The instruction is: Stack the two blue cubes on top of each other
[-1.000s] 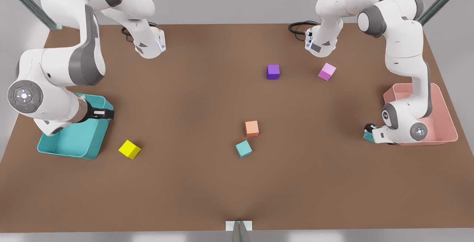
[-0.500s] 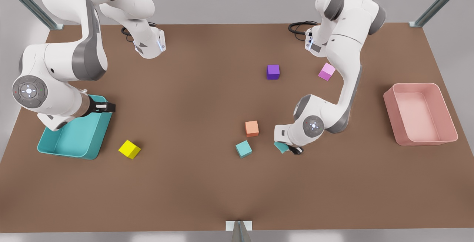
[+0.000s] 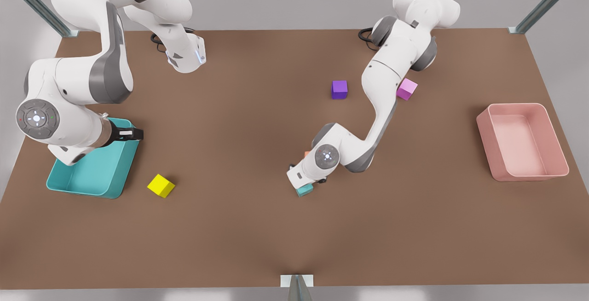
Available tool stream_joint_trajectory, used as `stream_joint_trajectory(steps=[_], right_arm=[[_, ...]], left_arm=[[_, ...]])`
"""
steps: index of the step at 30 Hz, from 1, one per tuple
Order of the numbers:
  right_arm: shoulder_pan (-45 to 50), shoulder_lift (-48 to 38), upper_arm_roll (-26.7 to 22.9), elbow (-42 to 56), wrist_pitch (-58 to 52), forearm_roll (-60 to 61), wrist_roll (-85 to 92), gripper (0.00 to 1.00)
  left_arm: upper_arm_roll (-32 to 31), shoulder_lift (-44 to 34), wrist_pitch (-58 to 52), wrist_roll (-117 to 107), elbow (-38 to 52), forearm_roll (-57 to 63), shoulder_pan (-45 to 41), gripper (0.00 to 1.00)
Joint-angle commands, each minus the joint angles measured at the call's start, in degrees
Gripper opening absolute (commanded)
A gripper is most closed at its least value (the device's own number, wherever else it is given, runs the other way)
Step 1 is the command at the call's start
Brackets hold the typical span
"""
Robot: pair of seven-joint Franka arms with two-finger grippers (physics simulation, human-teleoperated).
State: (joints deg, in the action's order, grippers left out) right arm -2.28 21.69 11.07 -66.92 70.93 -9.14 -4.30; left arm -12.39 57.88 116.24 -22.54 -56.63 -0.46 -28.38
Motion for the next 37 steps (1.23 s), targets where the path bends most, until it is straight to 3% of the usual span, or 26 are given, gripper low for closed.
stream_joint_trajectory(steps=[1, 6, 7, 8, 15, 20, 21, 23, 26, 27, 28, 29, 30, 32, 37], right_arm=[[-0.01, -0.07, 0.00, 0.04, -0.18, 0.09, 1.49, 1.00], [0.08, -0.07, 0.00, 0.04, -0.18, 0.00, 1.40, 1.00], [0.08, -0.07, 0.00, 0.04, -0.18, 0.00, 1.49, 1.00], [0.08, -0.07, 0.00, 0.04, -0.18, 0.00, 1.40, 1.00], [-0.27, -0.78, 0.18, 4.26, -0.44, 1.49, 1.49, 1.00], [0.17, -1.04, 2.29, 4.34, -0.88, 2.64, 1.49, 1.00], [0.26, -1.04, 2.29, 4.26, -0.88, 2.64, 1.49, 1.00], [0.43, -1.04, 2.29, 4.34, -0.88, 2.64, 1.49, 1.00], [0.43, -1.04, 2.29, 4.34, -0.79, 2.64, 1.40, 1.00], [0.78, -1.04, 2.64, 4.26, -0.97, 3.43, 1.31, 1.00], [0.78, -1.04, 2.64, 4.26, -0.97, 3.43, 1.31, 1.00], [0.52, -1.04, 2.55, 4.26, -0.97, 3.60, 1.40, 1.00], [0.69, -1.04, 2.64, 4.26, -0.97, 3.43, 1.31, 1.00], [0.61, -0.86, 2.64, 4.26, -0.88, 3.34, 1.49, 1.00], [1.05, 0.36, 2.64, 3.20, -1.06, 2.64, 1.49, 1.00]], left_arm=[[-0.01, 0.04, 1.00, -34.85, -0.06, -0.42, -0.01, 0.63], [0.08, 0.04, 0.65, -35.02, -0.50, -0.25, -0.01, 0.63], [-0.01, 0.04, 0.56, -35.02, -0.50, -0.25, -0.01, 0.73], [0.08, 0.04, 0.56, -35.02, -0.50, -0.25, 0.08, 1.00], [-0.01, -1.19, -4.80, -35.02, 0.03, -0.25, 0.43, 1.00], [-0.09, -9.10, -15.25, -35.03, 0.03, -0.51, 1.13, 1.00], [-0.09, -12.70, -21.05, -34.59, 0.12, -0.60, 4.03, 1.00], [-0.09, -19.04, -35.64, -12.02, 0.12, -0.42, 15.63, 1.00], [-0.09, -21.23, -44.52, 15.50, 0.12, 5.82, 28.28, 1.00], [2.18, -25.53, -44.44, 22.71, -3.99, 5.82, 29.35, 1.00], [6.40, -37.91, -33.39, 24.39, -23.57, 4.68, 27.15, 1.00], [7.11, -43.46, -31.33, 24.48, -28.45, 1.52, 27.06, 1.00], [8.78, -47.25, -38.00, 24.57, -28.44, 0.11, 26.62, 1.00], [8.87, -45.93, -42.41, 24.57, -25.72, -0.33, 26.53, 1.00], [8.78, -45.67, -42.33, 24.39, -25.72, -0.95, 26.53, 1.00]])
